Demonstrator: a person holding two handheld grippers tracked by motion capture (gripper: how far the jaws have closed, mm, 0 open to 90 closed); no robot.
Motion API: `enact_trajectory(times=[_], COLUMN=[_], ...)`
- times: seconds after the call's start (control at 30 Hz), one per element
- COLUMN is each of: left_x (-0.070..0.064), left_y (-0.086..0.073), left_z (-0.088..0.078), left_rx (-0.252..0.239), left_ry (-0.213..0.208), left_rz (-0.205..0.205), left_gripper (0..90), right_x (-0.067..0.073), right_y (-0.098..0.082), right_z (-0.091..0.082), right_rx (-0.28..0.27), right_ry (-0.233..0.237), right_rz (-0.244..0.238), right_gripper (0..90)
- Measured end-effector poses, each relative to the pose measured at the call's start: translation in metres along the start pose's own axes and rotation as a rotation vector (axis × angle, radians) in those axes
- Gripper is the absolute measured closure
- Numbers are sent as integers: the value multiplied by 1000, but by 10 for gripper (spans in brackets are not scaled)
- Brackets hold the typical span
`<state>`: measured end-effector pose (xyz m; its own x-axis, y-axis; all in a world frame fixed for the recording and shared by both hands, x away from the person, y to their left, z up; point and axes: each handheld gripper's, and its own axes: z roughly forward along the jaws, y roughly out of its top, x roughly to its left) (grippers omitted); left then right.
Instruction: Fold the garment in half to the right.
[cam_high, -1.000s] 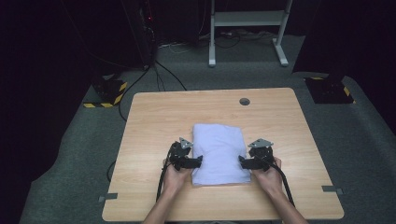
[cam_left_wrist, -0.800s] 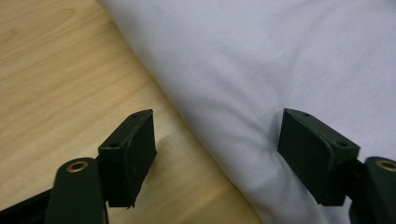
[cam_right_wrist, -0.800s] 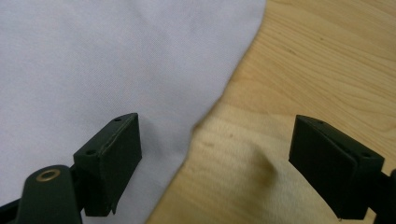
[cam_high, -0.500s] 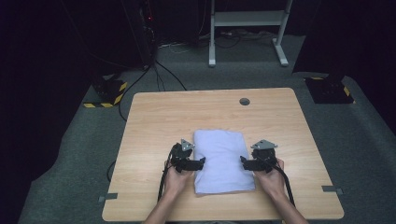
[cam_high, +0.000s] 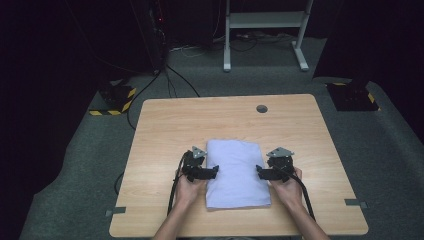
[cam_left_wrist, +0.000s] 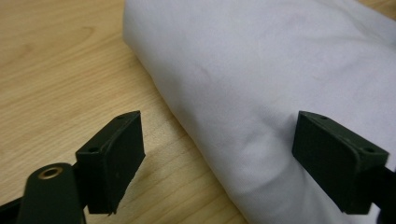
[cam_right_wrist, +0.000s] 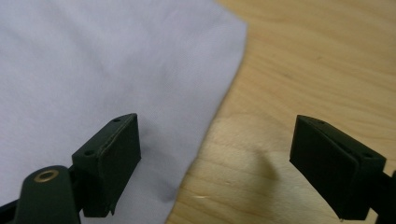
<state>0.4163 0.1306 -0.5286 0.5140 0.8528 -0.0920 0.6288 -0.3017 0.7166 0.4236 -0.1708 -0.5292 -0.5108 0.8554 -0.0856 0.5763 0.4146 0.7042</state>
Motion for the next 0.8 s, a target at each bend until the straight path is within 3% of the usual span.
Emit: enact_trajectory(times=[0.1,0.27,0.4,0.47,0.53,0.6,0.7,0.8], left_x=[-6,-17,-10,-6,-1,2,5,7], left_y=[-5,-11,-3,-1,-3,-7,-9,-2], left_z=[0,-10,-12,-9,-7,-12,-19,-16], left_rx=[27,35,-19,-2,29,21,0,-23], left_ry=[-25,-45,-45,-25,-40,-44,-62,-44], left_rz=[22,74,25,13,-7,-5,0,3], left_gripper=[222,206,165,164,147,150,161,164], right_x=[4,10,7,6,4,-1,-6,-7], right_y=[-5,-20,-14,-7,-6,-11,-15,-11], right_z=[1,-15,-15,-11,-5,-5,-11,-12], right_rx=[15,8,-38,-29,7,3,10,-22], right_ry=[12,34,37,22,0,15,-13,-4], right_rz=[-15,-33,11,11,-8,6,-2,16], right_gripper=[163,162,165,166,154,157,167,167])
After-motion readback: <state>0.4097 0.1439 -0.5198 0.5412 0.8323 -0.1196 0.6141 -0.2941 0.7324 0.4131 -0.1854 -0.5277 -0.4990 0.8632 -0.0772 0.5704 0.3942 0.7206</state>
